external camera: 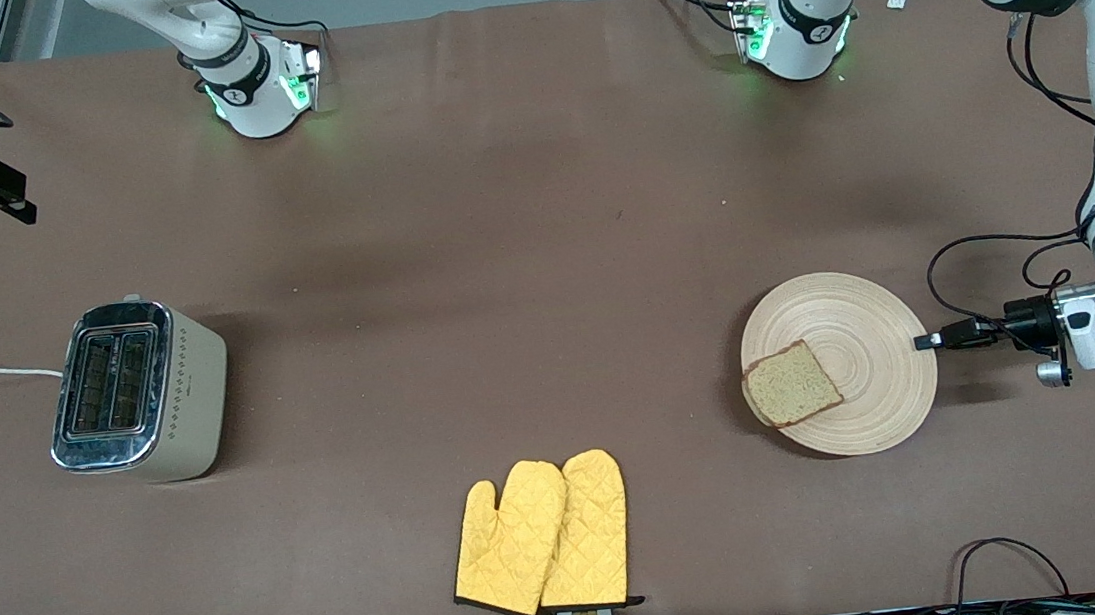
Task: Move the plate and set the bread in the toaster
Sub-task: 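Push the wooden plate toward the table middle with the left gripper, then push the plate further with the left gripper while the right gripper reaches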
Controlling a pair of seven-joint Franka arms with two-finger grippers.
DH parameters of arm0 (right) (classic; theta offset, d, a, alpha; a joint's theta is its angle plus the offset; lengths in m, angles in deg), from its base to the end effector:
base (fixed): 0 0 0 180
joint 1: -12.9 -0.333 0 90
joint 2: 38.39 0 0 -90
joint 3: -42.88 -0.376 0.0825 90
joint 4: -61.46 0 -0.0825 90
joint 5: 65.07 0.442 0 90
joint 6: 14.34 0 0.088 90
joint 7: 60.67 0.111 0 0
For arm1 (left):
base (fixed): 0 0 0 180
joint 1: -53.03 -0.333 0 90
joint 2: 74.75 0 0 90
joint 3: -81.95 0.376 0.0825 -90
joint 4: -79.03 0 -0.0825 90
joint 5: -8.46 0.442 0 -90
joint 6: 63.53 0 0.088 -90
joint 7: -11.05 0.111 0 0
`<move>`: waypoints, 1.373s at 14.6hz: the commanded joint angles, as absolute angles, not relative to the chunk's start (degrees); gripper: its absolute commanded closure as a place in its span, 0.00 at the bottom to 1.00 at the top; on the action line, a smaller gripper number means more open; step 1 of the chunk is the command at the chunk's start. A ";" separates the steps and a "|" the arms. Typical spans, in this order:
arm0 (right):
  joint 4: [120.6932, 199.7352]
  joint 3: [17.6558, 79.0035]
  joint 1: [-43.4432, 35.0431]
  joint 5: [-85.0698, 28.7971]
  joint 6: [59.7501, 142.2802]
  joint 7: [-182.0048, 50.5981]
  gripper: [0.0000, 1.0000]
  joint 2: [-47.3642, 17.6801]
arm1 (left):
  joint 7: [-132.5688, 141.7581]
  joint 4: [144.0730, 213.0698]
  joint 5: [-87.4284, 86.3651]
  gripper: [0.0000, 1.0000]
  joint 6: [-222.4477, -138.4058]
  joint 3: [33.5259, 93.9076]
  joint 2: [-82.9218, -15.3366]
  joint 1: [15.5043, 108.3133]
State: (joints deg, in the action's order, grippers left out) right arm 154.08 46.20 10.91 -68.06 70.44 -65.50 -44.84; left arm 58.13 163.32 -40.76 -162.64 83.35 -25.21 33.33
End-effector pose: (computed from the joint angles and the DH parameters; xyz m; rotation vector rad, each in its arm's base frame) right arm 0.5602 -0.0215 0.7146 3.0959 0.0889 -0.0416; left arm 0.7242 0.1986 0.1490 2.2004 -0.0404 -0.0511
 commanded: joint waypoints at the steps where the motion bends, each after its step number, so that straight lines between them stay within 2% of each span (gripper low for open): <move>1: 154.62 45.96 10.79 -67.44 70.38 -64.10 0.00 -44.99 | 57.98 162.71 -40.49 1.00 -159.52 78.54 -26.75 33.43; 7: 154.88 46.04 11.23 -59.46 72.05 -63.92 0.00 -39.63 | 57.89 166.82 -41.11 1.00 -161.77 64.76 -28.95 34.14; 10: 159.69 46.04 11.84 -53.40 78.00 -63.84 0.00 -36.99 | 51.59 175.26 -41.11 1.00 -172.66 56.23 -33.17 34.14; 12: 165.50 45.87 10.36 -52.50 85.91 -61.92 0.00 -36.99 | 48.06 177.63 -41.55 1.00 -177.93 51.39 -32.92 34.40; 14: 167.27 45.69 8.77 -52.33 89.88 -61.37 0.00 -35.16 | 46.73 181.67 -45.66 1.00 -185.13 47.69 -32.74 35.01; 17: 167.28 45.78 5.70 -52.33 94.01 -61.37 0.00 -31.12 | 46.73 184.14 -49.96 1.00 -192.97 46.89 -32.12 40.53; 20: 167.54 45.78 2.36 -52.33 97.18 -61.20 0.00 -28.47 | 47.51 184.33 -54.81 1.00 -196.85 46.89 -30.81 45.47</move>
